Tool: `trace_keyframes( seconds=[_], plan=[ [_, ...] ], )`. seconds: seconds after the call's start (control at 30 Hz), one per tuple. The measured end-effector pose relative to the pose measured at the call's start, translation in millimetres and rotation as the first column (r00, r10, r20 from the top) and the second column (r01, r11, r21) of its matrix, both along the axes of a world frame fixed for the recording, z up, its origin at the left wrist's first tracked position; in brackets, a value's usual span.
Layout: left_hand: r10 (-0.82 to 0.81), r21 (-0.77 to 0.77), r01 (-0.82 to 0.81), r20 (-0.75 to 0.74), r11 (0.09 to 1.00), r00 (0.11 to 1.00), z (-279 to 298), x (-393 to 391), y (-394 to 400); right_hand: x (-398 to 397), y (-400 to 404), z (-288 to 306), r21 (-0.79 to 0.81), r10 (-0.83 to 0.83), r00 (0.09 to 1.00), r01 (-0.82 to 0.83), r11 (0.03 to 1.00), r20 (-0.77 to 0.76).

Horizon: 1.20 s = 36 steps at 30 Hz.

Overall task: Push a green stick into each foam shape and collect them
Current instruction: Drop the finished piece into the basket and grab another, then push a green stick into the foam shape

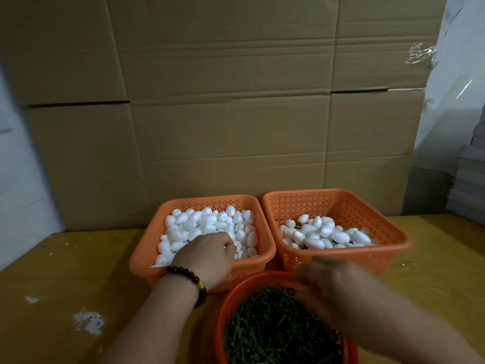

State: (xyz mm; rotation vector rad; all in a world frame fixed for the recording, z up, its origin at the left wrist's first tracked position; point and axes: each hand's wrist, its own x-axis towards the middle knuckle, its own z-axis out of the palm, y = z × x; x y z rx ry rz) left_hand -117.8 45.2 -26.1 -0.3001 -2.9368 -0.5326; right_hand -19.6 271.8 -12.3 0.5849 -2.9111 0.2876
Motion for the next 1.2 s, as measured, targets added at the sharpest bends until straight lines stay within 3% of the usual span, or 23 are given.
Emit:
trace_keyframes(
  seconds=[0.13,0.27,0.37,0.5,0.6,0.8,0.9,0.97,1.03,1.13,1.2],
  plan=[
    [0.040,-0.150,-0.015,0.163,0.989,0.986,12.0,-24.7,-3.8,8.4,-25.9,-16.8,0.090,0.114,0.972,-0.135,0.987,0.207],
    [-0.023,-0.181,0.113,0.436,0.977,0.900,20.1,-37.3,-4.1,10.1,-33.6,-34.8,0.167,0.182,0.965,-0.214,0.962,0.190],
    [-0.072,-0.193,0.192,0.502,0.962,0.862,20.5,-44.0,-0.9,9.6,-40.2,-41.1,0.271,0.190,0.967,-0.231,0.934,0.169],
    [-0.091,-0.324,0.281,0.495,0.903,0.864,20.8,-49.1,5.3,12.2,-47.2,-39.1,0.315,0.209,0.970,-0.237,0.919,0.122],
    [-0.090,-0.314,0.288,0.520,0.905,0.849,19.7,-54.1,5.5,11.6,-45.8,-32.3,0.309,0.214,0.976,-0.193,0.931,-0.036],
    [-0.132,-0.340,0.254,0.345,0.906,0.929,5.1,-61.2,1.9,8.3,-44.0,-37.7,0.217,0.257,0.965,-0.264,0.940,0.059],
    [-0.142,-0.388,0.194,0.159,0.901,0.977,2.4,-62.3,-4.3,7.5,-43.1,-34.1,0.175,0.261,0.962,-0.272,0.946,0.083],
    [-0.197,-0.262,0.209,0.073,0.942,0.978,2.2,-61.2,-5.8,6.1,-43.3,-33.4,0.175,0.264,0.961,-0.276,0.945,0.088],
    [-0.249,0.011,0.249,0.065,0.968,0.966,4.2,-55.3,-5.6,5.8,-43.7,-32.5,0.167,0.267,0.958,-0.281,0.945,0.101],
    [-0.317,0.429,0.264,0.056,0.864,0.947,10.4,-39.6,-4.4,5.6,-43.3,-34.2,0.156,0.268,0.959,-0.280,0.947,0.094],
    [-0.336,0.566,0.287,-0.019,0.773,0.942,13.1,-28.0,-3.3,5.3,-43.2,-34.9,0.155,0.262,0.961,-0.274,0.949,0.091]
  ],
)
